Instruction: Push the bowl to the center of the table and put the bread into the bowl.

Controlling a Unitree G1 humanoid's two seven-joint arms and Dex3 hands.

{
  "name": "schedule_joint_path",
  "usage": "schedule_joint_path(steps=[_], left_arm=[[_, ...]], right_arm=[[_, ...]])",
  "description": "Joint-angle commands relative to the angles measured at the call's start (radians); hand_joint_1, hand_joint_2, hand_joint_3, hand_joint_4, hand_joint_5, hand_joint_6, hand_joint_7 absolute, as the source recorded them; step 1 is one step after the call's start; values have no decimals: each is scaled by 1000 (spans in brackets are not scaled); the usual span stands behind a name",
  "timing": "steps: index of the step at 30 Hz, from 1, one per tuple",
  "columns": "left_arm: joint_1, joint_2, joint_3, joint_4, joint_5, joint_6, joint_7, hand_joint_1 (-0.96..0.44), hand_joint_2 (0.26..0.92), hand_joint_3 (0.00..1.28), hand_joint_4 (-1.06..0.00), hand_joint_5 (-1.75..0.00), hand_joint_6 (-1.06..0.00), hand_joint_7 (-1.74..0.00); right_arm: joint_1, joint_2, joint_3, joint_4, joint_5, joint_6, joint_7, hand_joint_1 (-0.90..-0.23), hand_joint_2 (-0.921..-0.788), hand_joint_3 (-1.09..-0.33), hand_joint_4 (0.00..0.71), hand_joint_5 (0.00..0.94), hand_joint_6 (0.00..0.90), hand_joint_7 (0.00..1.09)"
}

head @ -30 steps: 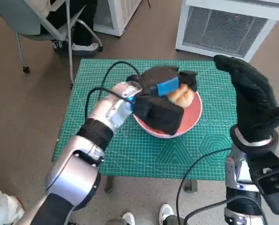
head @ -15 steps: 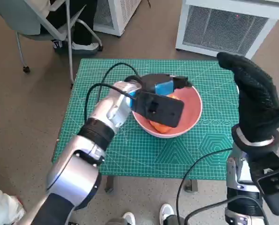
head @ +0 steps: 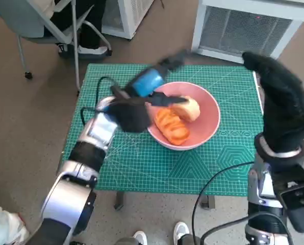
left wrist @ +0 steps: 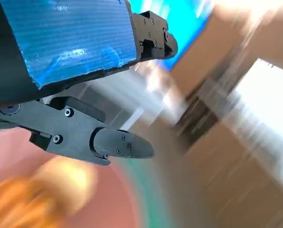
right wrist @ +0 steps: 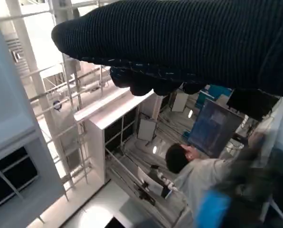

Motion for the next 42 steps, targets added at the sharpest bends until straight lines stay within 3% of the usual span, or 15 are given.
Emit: schedule_joint_path(steps=[1,7,14,20,42], left_arm=[[86,-59,81,-103,-167,-48,-24,-455,921,261,-341,-49,-362,-211],[168,-84,111,-268,-304,-25,-86,-475,921,301,-369,-44,-375,-219],[213,-106,120,-406,-388,-8,-131,-463,921,333,-364,-15,-324,-280],[238,-137,119,-483,-440,10,-155,-477,921,342,-329,-1,-219,-454],[288,-139,118,-599,-430,21,-163,-506,921,341,-256,0,-190,-468]], right_arm=[[-21,-1,-4,-7,-29,29,-31,-592,-921,-736,316,5,0,695],[-61,-2,-1,-16,-57,57,-60,-575,-921,-756,312,2,0,686],[-115,-10,11,-5,-50,100,-58,-563,-921,-764,295,0,0,667],[-145,-9,20,6,-44,126,-49,-546,-921,-770,294,2,19,628],[-150,-11,41,-2,-21,178,-14,-554,-921,-759,295,1,63,611]])
